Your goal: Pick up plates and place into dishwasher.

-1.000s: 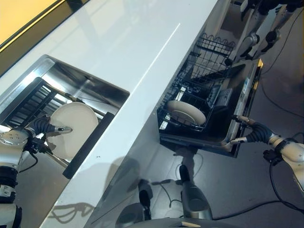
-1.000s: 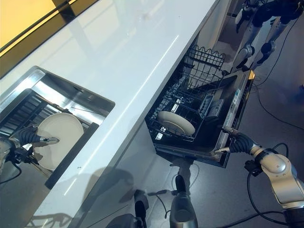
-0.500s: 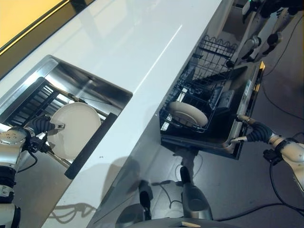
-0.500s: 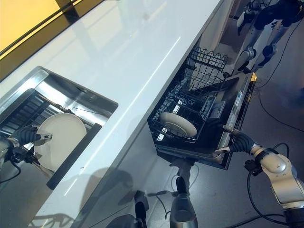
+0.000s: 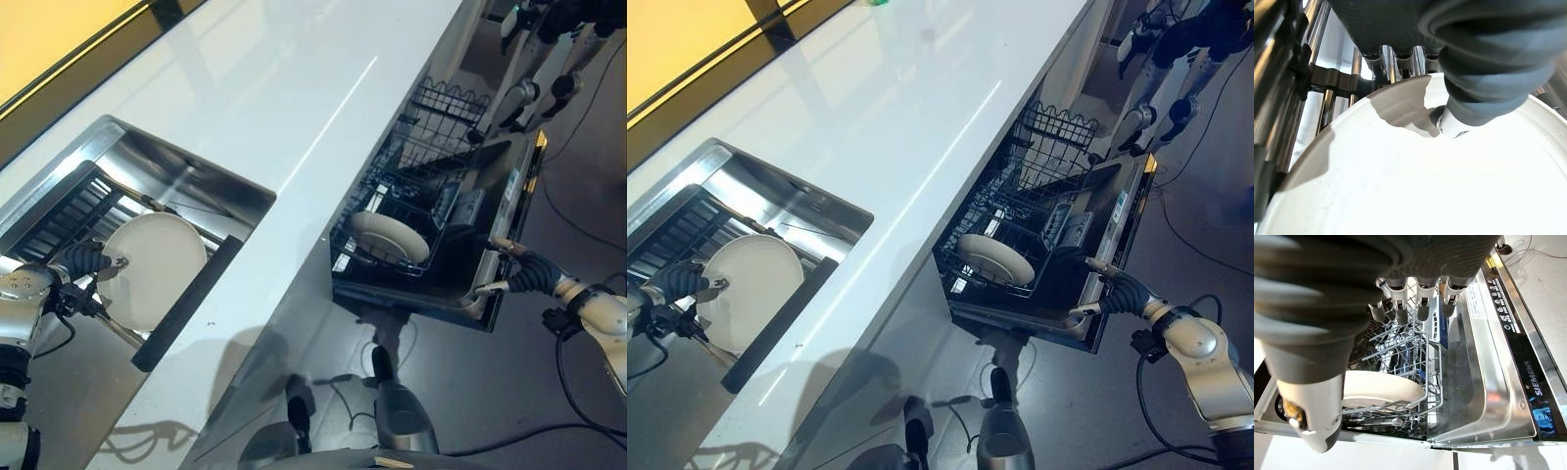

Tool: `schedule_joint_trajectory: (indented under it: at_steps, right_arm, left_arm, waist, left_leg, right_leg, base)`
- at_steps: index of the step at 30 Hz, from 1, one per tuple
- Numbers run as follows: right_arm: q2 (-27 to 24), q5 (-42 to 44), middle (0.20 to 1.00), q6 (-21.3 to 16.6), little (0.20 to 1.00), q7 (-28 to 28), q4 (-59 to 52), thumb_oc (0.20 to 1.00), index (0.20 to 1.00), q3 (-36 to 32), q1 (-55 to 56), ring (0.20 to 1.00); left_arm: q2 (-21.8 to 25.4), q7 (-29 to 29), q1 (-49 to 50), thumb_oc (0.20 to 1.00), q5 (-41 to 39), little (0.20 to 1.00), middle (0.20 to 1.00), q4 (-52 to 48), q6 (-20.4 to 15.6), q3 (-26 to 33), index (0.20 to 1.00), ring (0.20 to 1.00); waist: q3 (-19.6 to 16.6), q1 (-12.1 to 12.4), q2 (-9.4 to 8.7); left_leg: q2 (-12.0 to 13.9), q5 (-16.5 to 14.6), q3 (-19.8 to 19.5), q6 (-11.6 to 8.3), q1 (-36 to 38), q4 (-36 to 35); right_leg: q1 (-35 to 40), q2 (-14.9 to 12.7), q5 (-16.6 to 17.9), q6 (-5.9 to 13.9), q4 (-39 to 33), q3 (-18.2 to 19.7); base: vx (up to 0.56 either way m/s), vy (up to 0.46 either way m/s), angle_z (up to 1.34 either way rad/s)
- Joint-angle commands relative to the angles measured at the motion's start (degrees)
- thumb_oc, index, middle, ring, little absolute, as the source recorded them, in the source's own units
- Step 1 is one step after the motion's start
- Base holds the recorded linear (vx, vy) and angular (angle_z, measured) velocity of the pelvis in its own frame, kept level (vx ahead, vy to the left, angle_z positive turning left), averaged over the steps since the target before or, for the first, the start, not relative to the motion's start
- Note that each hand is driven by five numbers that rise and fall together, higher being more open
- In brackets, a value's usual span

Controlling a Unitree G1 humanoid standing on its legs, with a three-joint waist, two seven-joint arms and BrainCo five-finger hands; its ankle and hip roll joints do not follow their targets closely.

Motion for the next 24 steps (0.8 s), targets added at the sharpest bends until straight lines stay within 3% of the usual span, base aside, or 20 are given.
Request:
schedule_joint_trajectory:
  at_steps: [1,7,18,24]
  right_arm:
    - [-1.8,1.9,1.000,-3.2,1.000,-1.5,-1.6,1.000,1.000,-1.7,0.6,1.000]
    - [-0.9,1.8,1.000,-3.3,1.000,-1.0,-1.9,1.000,1.000,-2.4,1.2,1.000]
    - [1.4,0.7,1.000,-3.2,1.000,-0.1,-2.1,1.000,1.000,-4.1,2.3,1.000]
    - [2.3,0.1,1.000,-2.9,1.000,0.3,-2.3,1.000,1.000,-4.5,2.5,1.000]
  left_arm:
    - [0.6,-7.2,5.2,0.200,-6.8,0.200,0.200,-8.8,-6.3,-0.2,0.200,0.200]
    - [0.4,-2.3,7.7,0.200,-5.3,0.200,0.200,-10.7,-8.8,3.0,0.200,0.200]
    - [-3.2,12.5,12.1,0.200,-1.2,0.200,0.200,-13.6,-16.2,10.4,0.200,0.200]
    - [-5.1,11.5,14.2,0.200,-0.7,0.200,0.200,-16.5,-16.4,11.6,0.200,0.200]
  waist:
    - [-6.6,1.0,-0.35]
    - [-8.2,2.2,-0.74]
    - [-10.6,4.2,-1.85]
    - [-11.1,4.8,-1.98]
  left_leg:
    - [-0.9,3.4,-0.4,1.58,-7.1,2.7]
    - [-0.6,3.5,-1.2,1.25,-6.3,1.8]
    - [0.3,4.1,-2.8,0.35,-5.2,-0.1]
    - [0.6,4.4,-3.3,0.05,-5.1,-0.6]
  right_leg:
    - [-0.8,-1.7,-6.0,3.08,8.3,0.4]
    - [0.7,-1.4,-6.3,2.84,7.0,-0.6]
    - [2.8,-0.6,-6.8,2.31,4.8,-2.4]
    - [3.2,-0.2,-7.1,2.03,4.7,-3.0]
  base:
    - [0.00,-0.041,0.06]
    - [0.00,-0.045,0.07]
    - [0.00,-0.040,0.07]
    - [0.01,-0.018,0.10]
